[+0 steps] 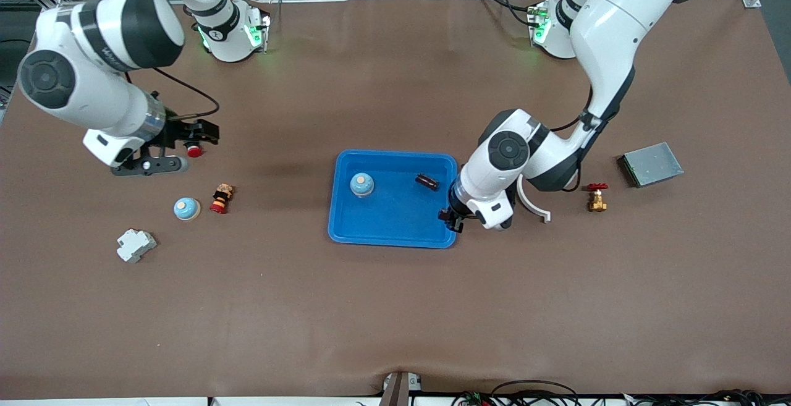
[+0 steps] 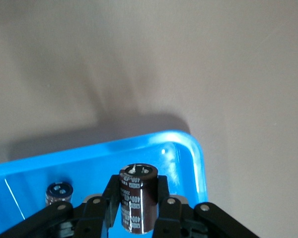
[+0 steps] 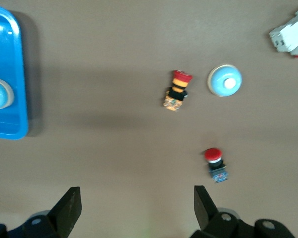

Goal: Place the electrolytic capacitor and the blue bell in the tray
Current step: 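Lower the capacitor into the tray while the right gripper reaches the other bell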

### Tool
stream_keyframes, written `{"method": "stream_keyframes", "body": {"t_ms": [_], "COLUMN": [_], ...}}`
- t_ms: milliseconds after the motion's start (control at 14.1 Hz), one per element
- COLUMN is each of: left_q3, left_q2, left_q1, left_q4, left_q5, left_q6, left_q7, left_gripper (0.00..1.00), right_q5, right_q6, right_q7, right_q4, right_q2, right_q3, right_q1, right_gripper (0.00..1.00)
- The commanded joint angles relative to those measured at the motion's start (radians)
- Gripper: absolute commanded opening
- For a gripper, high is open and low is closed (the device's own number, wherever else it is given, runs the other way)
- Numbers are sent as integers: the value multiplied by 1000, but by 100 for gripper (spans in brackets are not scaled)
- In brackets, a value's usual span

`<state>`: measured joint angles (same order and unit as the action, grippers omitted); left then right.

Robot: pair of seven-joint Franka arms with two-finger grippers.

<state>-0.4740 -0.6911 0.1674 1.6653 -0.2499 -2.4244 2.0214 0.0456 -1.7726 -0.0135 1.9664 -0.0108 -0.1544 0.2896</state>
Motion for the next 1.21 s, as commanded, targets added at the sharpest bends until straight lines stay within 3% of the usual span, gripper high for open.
{"method": "stream_keyframes", "body": {"t_ms": [0,284,638,1064,1135], "left_q3": [24,77,90,92,92], "left_q2": [-36,-60,-82,-100,-102], "left_q1": [40,101,124,138,138], "left_q4": [-45,-45,-47,-67,-67], "left_q5": [-14,-12,-12,-14,-14], "left_q6": [7,2,-2,-4,-2], "left_q7": [45,74,73,71,68], "left_gripper": [0,0,0,0,6], "right_q5": [-15,-15,-16,-16,-15], "right_q6": [-111,-240,-442,-609,-637], "right_q7": [149,410,431,549,567], "right_q4": [112,160,258,261,256], "right_q2": [38,9,-26,-145,-173], "right_q3": [18,18,18,18,18], "right_q1": [-90,-202,-211,-237,-244], "right_gripper": [100,100,100,100,100]}}
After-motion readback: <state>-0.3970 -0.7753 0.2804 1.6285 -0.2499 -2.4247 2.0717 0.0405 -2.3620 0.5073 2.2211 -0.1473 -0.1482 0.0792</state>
